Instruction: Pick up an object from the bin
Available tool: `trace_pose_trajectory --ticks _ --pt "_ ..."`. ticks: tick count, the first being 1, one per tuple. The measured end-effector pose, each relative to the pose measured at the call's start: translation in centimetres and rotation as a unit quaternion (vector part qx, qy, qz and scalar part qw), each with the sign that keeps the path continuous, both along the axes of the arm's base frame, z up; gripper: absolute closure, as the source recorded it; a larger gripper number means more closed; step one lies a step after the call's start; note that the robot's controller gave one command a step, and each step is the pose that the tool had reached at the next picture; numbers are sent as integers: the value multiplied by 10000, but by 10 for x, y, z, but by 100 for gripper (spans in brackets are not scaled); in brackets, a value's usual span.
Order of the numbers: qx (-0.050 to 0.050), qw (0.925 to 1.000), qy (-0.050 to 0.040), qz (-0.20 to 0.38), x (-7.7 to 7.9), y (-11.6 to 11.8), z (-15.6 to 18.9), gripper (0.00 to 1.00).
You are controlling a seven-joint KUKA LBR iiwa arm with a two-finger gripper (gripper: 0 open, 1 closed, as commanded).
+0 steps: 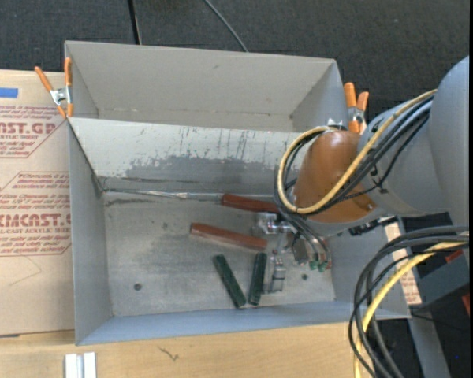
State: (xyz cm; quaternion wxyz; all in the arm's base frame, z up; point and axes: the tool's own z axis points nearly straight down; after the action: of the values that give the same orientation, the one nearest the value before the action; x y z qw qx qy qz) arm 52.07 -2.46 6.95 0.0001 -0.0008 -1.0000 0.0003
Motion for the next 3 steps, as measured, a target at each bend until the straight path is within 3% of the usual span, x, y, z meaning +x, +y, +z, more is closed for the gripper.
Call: trace_pose_trajectory --ticks 1,2,3 --pt "7 9997 -12 224 23 50 0 100" --pt "7 9998 -12 222 23 50 0 100" --pt "2 9995 -16 309 28 30 128 100"
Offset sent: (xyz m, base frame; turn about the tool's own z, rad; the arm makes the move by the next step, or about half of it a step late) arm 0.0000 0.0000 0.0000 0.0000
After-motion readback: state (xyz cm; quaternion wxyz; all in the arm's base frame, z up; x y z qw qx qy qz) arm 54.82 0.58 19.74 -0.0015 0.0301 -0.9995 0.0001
